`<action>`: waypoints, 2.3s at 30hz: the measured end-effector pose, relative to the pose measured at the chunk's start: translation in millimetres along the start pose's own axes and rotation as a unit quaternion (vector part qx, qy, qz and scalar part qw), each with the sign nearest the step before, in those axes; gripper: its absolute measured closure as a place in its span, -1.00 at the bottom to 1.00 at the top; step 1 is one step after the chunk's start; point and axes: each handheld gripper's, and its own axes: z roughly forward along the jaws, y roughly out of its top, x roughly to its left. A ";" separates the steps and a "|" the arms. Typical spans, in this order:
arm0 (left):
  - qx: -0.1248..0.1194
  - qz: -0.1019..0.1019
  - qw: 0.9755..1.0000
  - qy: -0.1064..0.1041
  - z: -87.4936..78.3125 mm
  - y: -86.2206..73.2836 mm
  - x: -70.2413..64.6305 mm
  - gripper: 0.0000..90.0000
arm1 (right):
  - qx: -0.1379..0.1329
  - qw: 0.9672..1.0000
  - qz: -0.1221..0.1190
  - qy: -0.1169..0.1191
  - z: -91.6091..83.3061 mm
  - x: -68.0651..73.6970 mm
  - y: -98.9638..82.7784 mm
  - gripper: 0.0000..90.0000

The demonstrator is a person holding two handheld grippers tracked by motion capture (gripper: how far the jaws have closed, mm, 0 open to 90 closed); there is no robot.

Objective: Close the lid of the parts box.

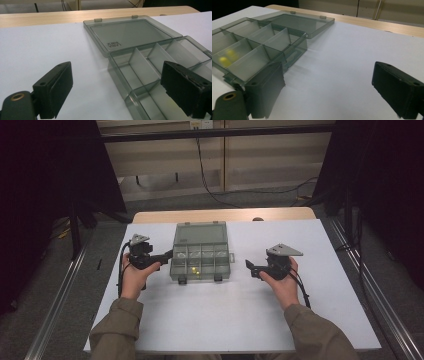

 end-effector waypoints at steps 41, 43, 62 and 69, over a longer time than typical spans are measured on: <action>0.015 -0.026 0.999 0.041 33.8 10.8 24.7 -0.31 | 0.071 0.996 0.034 -0.035 80.6 2.1 26.3 -0.65; 0.014 -0.028 0.998 0.045 36.0 11.6 26.5 -0.24 | 0.071 0.996 0.041 -0.035 84.3 0.1 27.8 -0.63; 0.037 -0.047 0.996 0.067 62.7 17.3 29.6 0.44 | 0.098 0.993 0.061 -0.037 115.3 3.4 50.8 0.03; 0.040 -0.050 0.996 0.062 73.3 18.0 32.5 0.68 | 0.113 0.990 0.074 -0.035 126.2 3.3 55.4 0.41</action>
